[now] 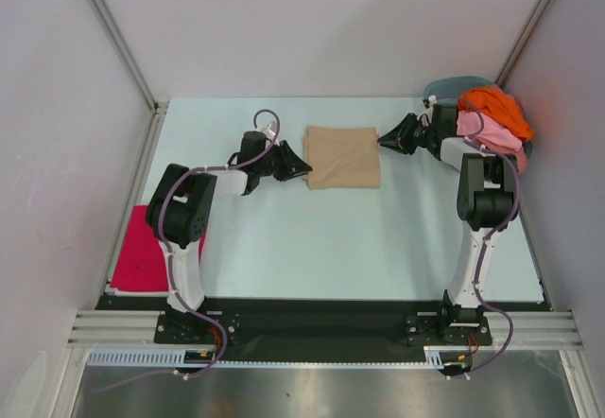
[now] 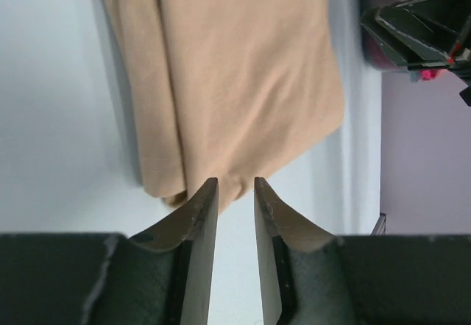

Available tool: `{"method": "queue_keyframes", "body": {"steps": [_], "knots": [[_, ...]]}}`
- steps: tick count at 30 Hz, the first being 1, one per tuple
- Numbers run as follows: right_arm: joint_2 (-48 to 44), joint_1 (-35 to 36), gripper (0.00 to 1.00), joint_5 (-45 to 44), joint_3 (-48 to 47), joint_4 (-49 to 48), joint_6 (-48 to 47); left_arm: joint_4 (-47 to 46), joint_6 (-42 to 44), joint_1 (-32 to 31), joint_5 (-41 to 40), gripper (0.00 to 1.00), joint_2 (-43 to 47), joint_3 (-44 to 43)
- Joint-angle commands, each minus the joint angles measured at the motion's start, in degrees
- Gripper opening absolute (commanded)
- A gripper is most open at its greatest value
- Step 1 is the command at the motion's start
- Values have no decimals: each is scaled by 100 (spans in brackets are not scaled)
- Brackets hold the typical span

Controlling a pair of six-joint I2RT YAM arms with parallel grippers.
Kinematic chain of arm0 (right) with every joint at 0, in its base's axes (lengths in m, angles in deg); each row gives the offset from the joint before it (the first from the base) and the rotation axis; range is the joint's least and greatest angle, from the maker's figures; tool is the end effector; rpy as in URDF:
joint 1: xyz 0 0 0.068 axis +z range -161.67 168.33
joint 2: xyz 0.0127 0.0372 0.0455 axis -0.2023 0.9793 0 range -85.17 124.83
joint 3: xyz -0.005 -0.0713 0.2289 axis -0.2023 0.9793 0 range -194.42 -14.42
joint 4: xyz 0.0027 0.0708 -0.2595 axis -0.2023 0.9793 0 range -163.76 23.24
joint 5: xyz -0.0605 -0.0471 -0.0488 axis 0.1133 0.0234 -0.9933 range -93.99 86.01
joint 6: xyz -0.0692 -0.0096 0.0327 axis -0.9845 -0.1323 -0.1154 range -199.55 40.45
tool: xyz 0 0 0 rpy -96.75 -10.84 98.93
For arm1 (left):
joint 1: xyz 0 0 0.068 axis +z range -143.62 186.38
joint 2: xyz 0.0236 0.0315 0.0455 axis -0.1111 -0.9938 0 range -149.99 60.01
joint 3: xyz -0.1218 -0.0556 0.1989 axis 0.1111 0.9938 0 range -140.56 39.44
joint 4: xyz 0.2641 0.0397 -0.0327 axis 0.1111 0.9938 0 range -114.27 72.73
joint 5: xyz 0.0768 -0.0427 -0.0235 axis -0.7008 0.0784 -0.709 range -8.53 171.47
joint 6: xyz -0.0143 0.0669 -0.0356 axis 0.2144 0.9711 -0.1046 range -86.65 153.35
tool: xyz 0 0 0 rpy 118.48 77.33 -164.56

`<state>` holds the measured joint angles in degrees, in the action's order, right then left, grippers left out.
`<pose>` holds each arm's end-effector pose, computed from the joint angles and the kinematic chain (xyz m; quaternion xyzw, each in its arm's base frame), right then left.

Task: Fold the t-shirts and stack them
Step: Fold the tshirt

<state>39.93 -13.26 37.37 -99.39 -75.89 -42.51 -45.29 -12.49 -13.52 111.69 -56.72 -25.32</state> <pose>0.4823 0.0300 0.1083 0.1320 0.8448 0.4272 0.2940 0.4011 -0.1803 0.0891 -0.0633 0.8475 -0.4487 0.2765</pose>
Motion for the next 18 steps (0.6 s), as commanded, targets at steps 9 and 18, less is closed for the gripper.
{"method": "queue_keyframes", "body": {"steps": [9,18], "knots": [[-724,536,27,425,1480,-1236,436,-1001,-496,-313,301,34,-218,33],[-1021,255,25,171,2222,-1238,-82,-158,259,-102,-68,35,26,-37]]}}
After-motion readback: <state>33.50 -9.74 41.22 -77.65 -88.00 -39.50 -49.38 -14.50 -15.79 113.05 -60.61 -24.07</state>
